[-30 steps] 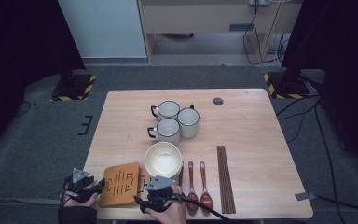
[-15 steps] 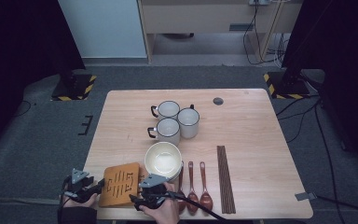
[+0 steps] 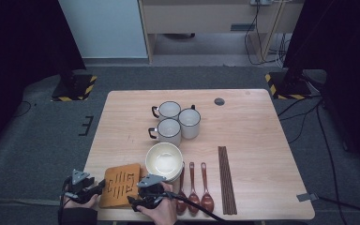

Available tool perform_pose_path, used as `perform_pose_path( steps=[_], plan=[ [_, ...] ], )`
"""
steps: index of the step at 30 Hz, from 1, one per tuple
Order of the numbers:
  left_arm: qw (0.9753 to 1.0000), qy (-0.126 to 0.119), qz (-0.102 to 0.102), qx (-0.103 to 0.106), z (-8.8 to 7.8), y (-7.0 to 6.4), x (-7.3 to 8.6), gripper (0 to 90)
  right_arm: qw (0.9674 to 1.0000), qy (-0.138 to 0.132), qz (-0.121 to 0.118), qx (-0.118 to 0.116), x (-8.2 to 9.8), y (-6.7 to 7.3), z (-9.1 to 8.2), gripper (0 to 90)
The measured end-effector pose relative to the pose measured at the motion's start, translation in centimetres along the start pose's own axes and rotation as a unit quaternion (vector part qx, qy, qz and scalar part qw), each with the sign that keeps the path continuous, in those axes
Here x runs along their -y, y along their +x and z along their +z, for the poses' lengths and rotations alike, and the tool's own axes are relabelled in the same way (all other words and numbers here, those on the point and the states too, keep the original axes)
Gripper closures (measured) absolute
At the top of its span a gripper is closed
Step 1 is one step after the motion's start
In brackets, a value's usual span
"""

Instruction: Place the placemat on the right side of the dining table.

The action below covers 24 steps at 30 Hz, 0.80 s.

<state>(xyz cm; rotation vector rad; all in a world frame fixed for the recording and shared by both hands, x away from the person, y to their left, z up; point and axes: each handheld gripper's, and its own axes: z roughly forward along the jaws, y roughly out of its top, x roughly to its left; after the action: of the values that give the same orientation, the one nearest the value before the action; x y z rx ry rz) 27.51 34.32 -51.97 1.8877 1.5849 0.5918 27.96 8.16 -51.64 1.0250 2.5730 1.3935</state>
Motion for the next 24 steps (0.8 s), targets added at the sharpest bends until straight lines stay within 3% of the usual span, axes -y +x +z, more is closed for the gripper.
perform_pose_path(
  steps=[15, 24],
  plan=[
    [1.0000, -0.001, -0.001, 0.001, 0.0, 0.0, 0.0, 49.4, 0.9993, 0.007, 0.032, -0.018, 0.0, -0.2, 0.9, 35.5],
    [1.0000, -0.002, -0.003, 0.003, 0.0, 0.0, 0.0, 49.5, 0.9982, 0.009, 0.049, -0.033, -0.1, -0.1, 1.2, 40.5]
  ],
)
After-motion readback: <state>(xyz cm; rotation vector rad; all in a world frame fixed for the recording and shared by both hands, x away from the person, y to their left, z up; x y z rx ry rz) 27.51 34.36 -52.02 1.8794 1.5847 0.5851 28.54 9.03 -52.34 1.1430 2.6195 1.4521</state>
